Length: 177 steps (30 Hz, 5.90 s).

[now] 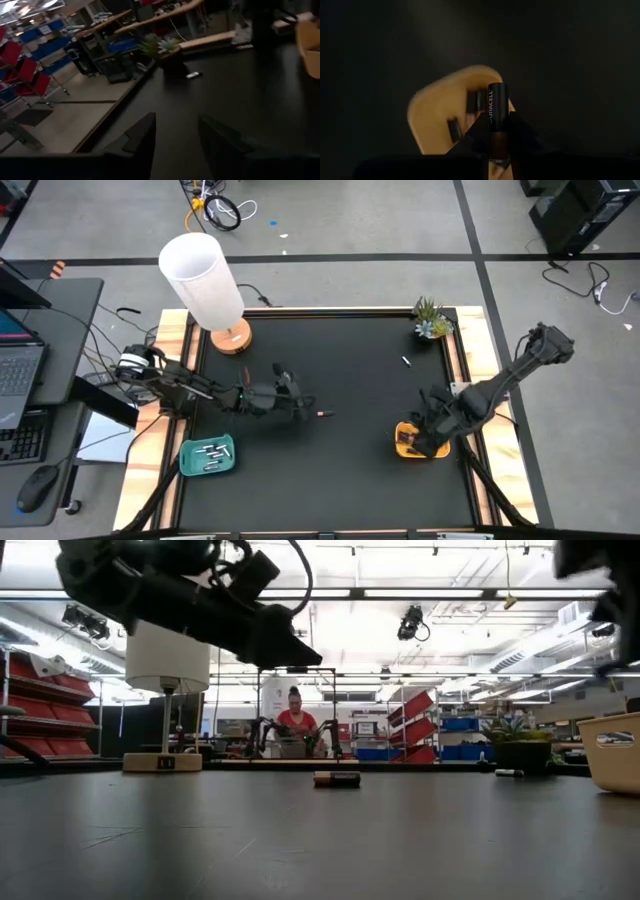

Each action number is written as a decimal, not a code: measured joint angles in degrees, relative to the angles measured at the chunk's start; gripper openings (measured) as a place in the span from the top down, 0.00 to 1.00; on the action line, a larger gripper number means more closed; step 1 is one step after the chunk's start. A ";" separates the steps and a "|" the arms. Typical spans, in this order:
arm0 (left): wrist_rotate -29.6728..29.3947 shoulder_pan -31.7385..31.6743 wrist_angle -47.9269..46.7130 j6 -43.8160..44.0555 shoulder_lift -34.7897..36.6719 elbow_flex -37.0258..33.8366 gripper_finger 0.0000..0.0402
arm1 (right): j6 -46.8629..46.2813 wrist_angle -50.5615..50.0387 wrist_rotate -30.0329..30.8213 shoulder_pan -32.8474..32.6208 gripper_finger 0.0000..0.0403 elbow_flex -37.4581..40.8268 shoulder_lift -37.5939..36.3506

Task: Sort batteries
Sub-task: Put the black battery into the yellow bin, then put the silver battery into the green bin

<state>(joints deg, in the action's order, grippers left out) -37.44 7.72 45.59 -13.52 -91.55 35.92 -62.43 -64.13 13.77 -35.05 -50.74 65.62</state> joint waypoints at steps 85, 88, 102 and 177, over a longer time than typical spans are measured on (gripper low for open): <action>9.91 -7.40 4.38 -7.66 0.02 -8.24 0.60 | 65.07 -14.44 -5.70 52.37 0.19 2.31 44.95; 9.91 -7.40 4.59 -8.34 0.02 -8.24 0.60 | 60.47 -16.32 -5.99 52.37 0.22 0.20 44.27; 9.89 -7.40 4.38 -8.35 0.02 -8.24 0.60 | 42.67 9.30 -5.24 57.89 0.35 0.16 20.30; 30.83 -6.09 14.56 15.30 0.02 6.60 0.44 | 59.70 122.12 -11.84 33.78 1.00 16.45 16.08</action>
<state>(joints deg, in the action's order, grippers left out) -6.61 1.63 60.15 1.78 -91.53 42.52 -2.73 57.98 1.93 -1.27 -34.29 81.71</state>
